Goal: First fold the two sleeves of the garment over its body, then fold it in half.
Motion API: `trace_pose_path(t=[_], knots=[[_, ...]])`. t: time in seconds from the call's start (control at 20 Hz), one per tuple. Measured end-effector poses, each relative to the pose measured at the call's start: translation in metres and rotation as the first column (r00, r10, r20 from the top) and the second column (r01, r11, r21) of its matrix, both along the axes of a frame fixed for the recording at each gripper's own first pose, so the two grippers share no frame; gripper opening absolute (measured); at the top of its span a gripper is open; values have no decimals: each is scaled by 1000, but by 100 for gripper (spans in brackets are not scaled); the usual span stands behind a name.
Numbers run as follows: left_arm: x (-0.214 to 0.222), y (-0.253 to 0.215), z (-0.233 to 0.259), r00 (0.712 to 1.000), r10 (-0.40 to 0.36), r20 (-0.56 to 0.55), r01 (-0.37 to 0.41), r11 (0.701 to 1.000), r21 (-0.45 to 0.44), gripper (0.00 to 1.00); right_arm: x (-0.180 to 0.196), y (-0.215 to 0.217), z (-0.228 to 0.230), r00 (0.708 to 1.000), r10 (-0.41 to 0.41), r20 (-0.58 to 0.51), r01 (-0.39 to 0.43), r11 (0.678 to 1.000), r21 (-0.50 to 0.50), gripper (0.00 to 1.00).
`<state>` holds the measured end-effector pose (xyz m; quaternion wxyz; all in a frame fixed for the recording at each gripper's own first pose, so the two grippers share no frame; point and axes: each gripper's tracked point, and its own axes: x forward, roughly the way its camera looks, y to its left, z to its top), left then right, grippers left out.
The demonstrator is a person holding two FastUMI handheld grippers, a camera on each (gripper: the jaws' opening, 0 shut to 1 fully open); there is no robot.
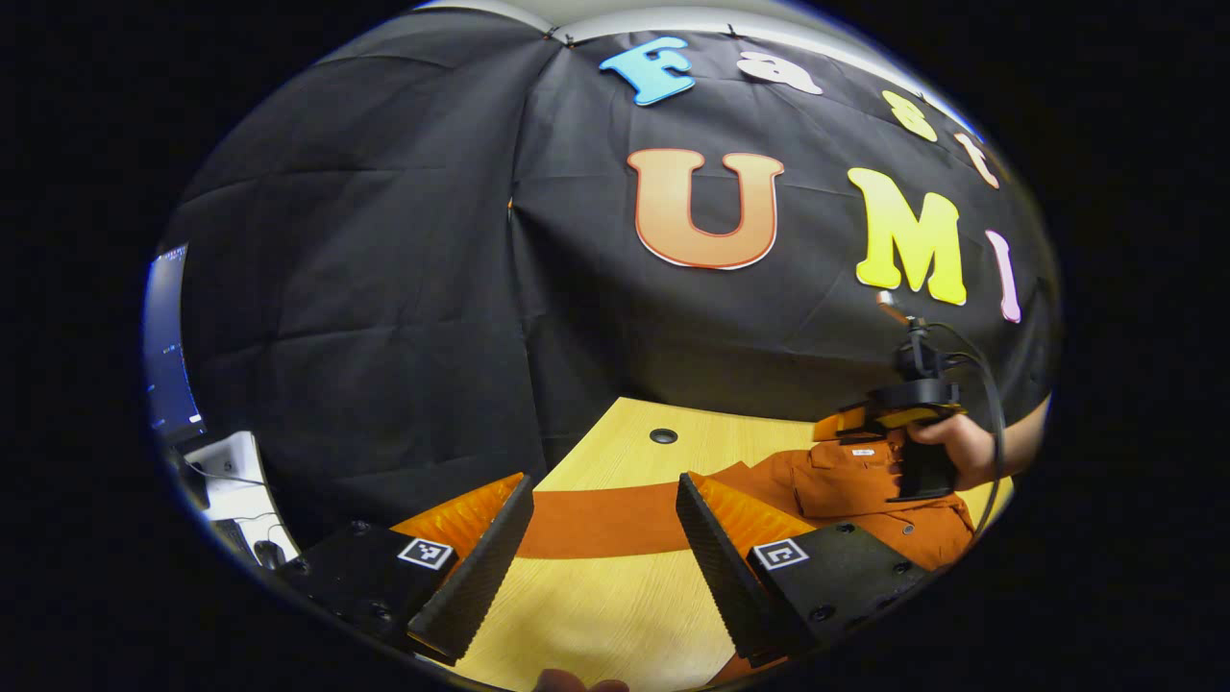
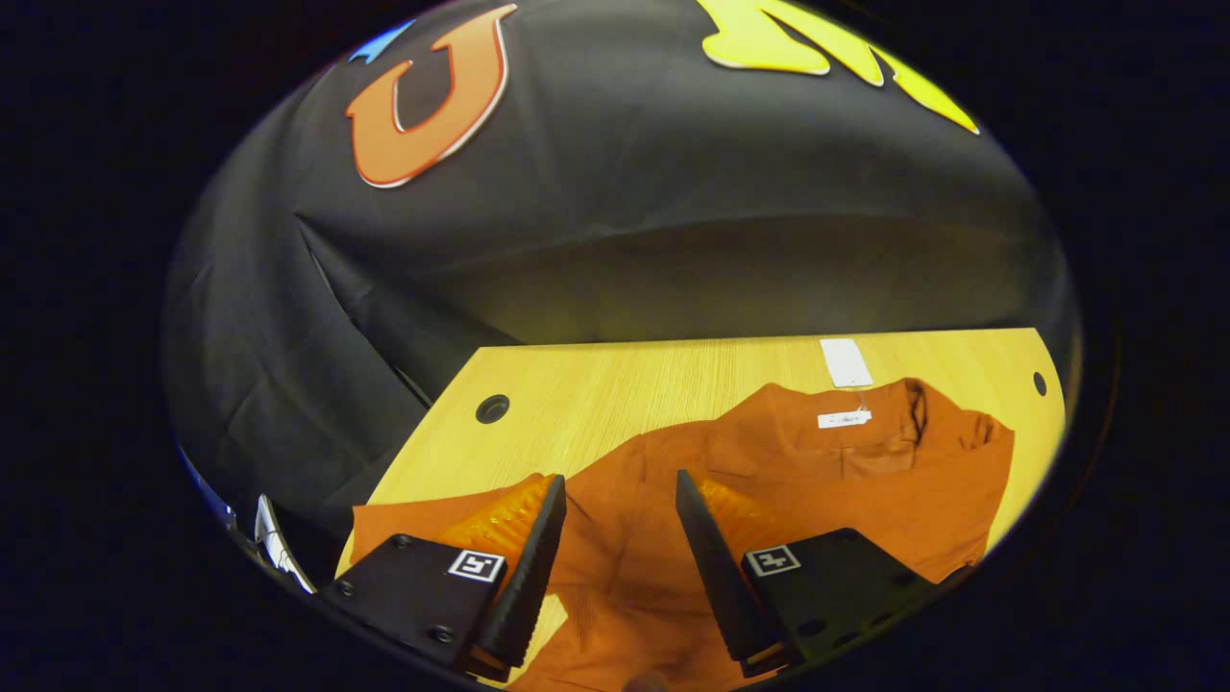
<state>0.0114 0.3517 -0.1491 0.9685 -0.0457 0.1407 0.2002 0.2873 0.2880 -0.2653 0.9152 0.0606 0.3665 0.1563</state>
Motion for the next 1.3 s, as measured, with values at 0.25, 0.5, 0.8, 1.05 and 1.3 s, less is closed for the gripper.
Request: trace_pose_path(t=[0.25, 0.5, 0.8, 1.05, 1.3], knots=[[31, 43, -29, 1000, 9, -26, -10, 1000, -19, 98, -58, -17, 65, 987, 116, 111, -115, 993, -24, 77], [53, 82, -66, 996, -5, -84, -2, 997, -83, 98, -105, -31, 119, 961, 190, 203, -188, 982, -30, 77], [82, 129, -135, 966, -98, -239, 46, 976, -211, 98, -144, -74, 153, 958, 195, 210, -189, 981, -50, 77], [111, 153, -182, 931, -183, -317, 76, 943, -323, 99, -154, -115, 145, 972, 142, 186, -126, 987, -98, 77], [112, 132, -217, 874, -319, -366, 129, 879, -460, 98, -162, -136, 136, 979, 111, 173, -88, 987, -133, 77]])
